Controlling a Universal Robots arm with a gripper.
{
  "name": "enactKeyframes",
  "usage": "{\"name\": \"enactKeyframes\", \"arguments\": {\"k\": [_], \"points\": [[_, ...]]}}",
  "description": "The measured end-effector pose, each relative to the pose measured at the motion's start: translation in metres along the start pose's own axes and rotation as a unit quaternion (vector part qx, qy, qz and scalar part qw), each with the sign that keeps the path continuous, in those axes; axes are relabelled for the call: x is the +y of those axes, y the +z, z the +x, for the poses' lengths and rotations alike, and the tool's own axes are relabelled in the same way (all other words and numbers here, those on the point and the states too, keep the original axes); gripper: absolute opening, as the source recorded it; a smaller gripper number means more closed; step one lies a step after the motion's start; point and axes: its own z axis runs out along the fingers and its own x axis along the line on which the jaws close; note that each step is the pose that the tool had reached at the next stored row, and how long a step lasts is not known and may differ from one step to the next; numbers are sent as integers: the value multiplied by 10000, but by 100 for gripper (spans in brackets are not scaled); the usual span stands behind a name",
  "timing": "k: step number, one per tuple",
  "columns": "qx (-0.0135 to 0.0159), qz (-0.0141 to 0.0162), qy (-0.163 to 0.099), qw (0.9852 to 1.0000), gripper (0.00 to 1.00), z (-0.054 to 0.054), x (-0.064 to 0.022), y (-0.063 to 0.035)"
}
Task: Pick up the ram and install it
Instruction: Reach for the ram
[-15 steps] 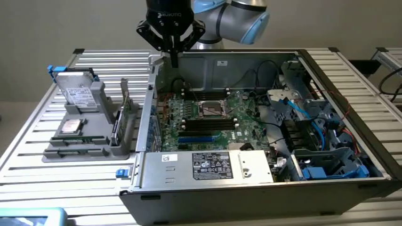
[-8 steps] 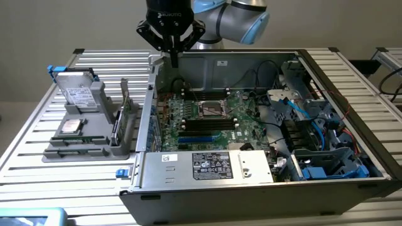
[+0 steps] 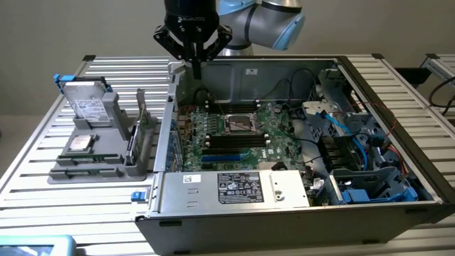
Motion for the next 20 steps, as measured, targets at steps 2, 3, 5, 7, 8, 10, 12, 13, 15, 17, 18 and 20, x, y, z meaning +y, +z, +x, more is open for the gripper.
{"name": "enactKeyframes", "arguments": {"k": [2,3,5,7,8,10,12,13,15,17,18,20], "points": [[0,0,7,10000,11,19,-14,2],[0,0,10,10000,11,40,-17,5],[0,-1,9,10000,11,103,-27,11],[0,0,10,10000,11,186,-39,17],[1,0,10,10000,11,223,-45,18],[4,0,9,10000,11,302,-59,18],[6,0,10,10000,11,382,-73,18],[7,0,10,10000,11,421,-79,19],[13,1,10,10000,11,489,-90,21],[17,1,11,10000,11,546,-98,26],[18,1,11,10000,11,575,-103,29],[19,1,11,10000,11,639,-114,38]]}}
